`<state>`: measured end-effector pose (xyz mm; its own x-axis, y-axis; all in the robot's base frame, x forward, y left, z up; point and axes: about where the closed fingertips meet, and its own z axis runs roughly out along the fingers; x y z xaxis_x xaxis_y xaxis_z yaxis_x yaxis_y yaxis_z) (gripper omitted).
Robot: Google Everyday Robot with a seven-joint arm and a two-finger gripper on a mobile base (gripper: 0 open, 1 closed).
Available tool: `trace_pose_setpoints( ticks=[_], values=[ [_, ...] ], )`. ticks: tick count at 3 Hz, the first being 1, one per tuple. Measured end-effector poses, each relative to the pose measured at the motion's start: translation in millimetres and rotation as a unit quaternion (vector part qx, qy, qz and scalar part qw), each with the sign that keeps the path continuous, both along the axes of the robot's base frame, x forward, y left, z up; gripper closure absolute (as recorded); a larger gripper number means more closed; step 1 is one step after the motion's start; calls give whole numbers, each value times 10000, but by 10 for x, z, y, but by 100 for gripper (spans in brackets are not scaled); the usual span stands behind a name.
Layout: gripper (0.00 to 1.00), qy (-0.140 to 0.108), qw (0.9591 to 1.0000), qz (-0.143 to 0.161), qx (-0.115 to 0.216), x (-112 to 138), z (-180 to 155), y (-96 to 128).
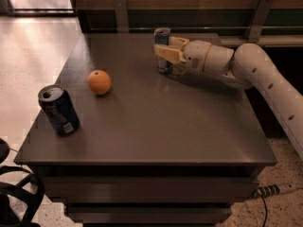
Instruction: Place redbull can upright
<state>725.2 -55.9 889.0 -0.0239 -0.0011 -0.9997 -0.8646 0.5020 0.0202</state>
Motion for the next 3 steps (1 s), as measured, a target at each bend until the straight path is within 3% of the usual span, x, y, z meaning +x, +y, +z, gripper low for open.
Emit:
trace_pose_setpoints(
  ticks=[1, 2, 3],
  values=[
    [38, 0, 10000, 1, 0, 0, 2, 1],
    [5, 0, 10000, 35, 2, -4, 5, 47],
    [0, 0, 10000, 47, 3, -5, 5, 63]
  ],
)
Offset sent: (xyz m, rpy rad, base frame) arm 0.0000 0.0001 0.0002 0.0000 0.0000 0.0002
